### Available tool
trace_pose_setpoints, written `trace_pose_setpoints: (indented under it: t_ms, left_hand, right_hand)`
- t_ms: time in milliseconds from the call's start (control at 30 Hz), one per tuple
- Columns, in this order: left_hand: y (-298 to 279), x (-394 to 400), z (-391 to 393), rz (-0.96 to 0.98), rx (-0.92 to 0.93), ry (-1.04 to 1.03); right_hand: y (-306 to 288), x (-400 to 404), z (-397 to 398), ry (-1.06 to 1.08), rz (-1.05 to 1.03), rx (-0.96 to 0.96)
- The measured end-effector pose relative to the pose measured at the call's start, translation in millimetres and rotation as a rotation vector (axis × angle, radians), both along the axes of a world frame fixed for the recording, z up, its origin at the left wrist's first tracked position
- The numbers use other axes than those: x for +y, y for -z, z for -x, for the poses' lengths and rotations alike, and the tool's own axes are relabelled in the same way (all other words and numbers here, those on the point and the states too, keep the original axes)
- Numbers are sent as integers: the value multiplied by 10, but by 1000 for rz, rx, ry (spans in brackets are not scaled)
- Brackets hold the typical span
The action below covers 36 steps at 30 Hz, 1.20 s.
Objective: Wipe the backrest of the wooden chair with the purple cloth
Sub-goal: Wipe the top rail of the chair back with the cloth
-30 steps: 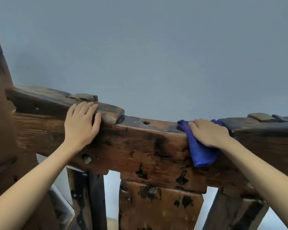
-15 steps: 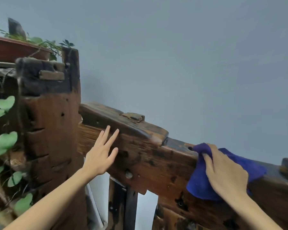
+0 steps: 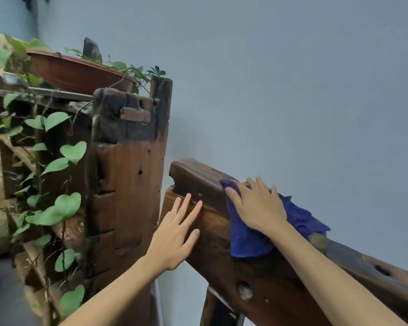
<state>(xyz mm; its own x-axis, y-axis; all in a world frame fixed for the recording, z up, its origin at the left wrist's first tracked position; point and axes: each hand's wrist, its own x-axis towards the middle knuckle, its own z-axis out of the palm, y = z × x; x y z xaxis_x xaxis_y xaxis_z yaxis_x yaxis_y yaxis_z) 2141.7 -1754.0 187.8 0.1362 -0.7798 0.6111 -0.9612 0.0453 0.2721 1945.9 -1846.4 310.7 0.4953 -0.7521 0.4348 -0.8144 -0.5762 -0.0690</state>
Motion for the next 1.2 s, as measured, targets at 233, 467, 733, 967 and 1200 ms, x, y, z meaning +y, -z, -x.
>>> trace_pose_setpoints:
  t_ms: [233,467,733,967,1200]
  left_hand:
    - [7,-460,-11,202,90,46]
    - [-108,-950,-305,413,187,37]
    - [90,-1070,-160,526,418,-96]
    - [804,-892,255,398,504,-165]
    - [947,-634,314,261,585,-51]
  right_hand:
    - [-293,-453,-597,-105,-149,5]
    - [-513,-885,-1295,-162,-389,-89]
    - [-628,-1052,-1929,-246,-320,-58]
    - [-624,-705,-1839,-440,-242,5]
    - [196,-163,-1720,-369,594,499]
